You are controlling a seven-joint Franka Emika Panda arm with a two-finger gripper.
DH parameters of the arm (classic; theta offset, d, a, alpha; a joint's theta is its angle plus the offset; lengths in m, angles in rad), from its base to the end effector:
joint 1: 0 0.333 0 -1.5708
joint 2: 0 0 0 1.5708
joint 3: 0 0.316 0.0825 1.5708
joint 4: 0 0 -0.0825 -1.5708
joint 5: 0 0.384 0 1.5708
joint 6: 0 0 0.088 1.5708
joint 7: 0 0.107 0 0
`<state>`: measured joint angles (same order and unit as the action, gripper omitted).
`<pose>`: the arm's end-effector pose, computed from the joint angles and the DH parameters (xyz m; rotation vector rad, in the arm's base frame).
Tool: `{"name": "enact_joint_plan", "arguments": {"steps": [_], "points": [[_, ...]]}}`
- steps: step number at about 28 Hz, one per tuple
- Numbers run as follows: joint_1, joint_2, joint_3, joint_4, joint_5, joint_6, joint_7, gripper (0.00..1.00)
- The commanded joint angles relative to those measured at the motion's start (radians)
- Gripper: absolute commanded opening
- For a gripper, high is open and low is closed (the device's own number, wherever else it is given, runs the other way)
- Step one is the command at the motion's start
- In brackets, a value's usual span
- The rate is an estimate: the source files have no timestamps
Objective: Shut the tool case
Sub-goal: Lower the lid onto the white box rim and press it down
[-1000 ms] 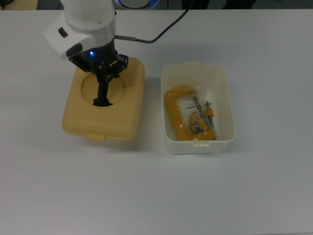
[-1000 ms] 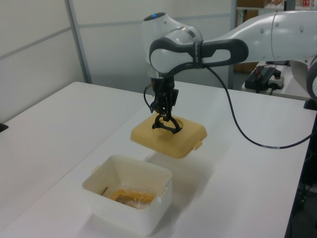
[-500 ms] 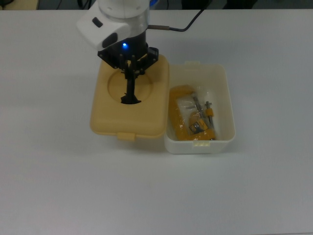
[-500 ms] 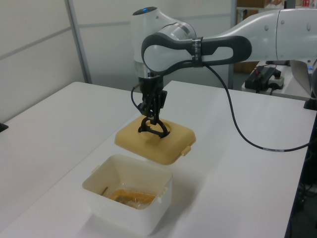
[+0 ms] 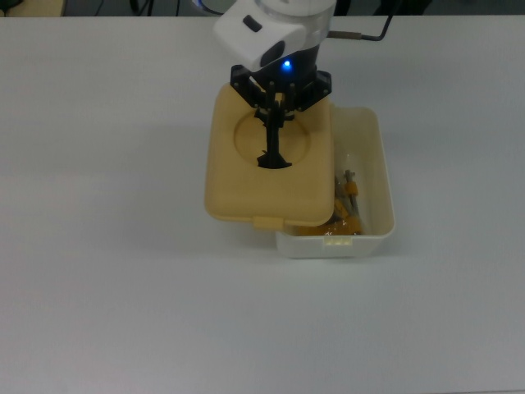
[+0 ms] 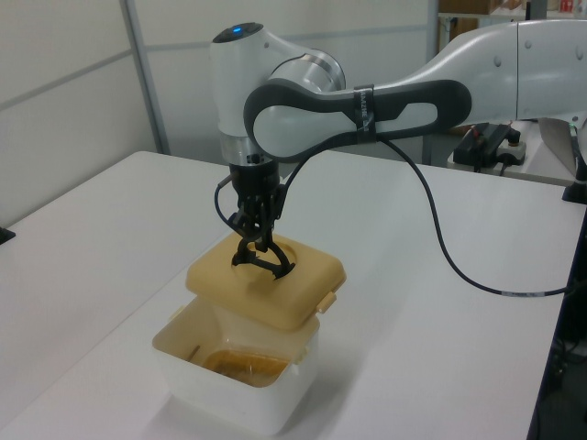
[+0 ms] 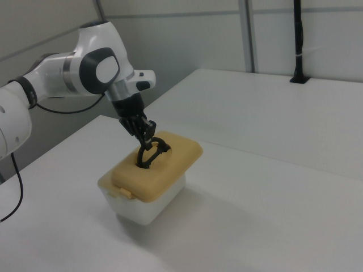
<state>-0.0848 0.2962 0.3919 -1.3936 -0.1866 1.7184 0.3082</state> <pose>0.6335 0.1461 0.5552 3.0845 0.0053 0.1086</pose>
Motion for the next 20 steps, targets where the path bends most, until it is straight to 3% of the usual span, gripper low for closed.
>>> {"name": "enact_joint_plan", "arguments": {"steps": [1,7,20], "points": [[0.0,0.0,0.035,0.011,-0.034,-0.033,0.045,0.0],[0.017,0.017,0.068,0.01,-0.074,-0.033,0.083,0.0],[0.068,0.055,0.071,0.01,-0.123,-0.028,0.146,0.0]]}}
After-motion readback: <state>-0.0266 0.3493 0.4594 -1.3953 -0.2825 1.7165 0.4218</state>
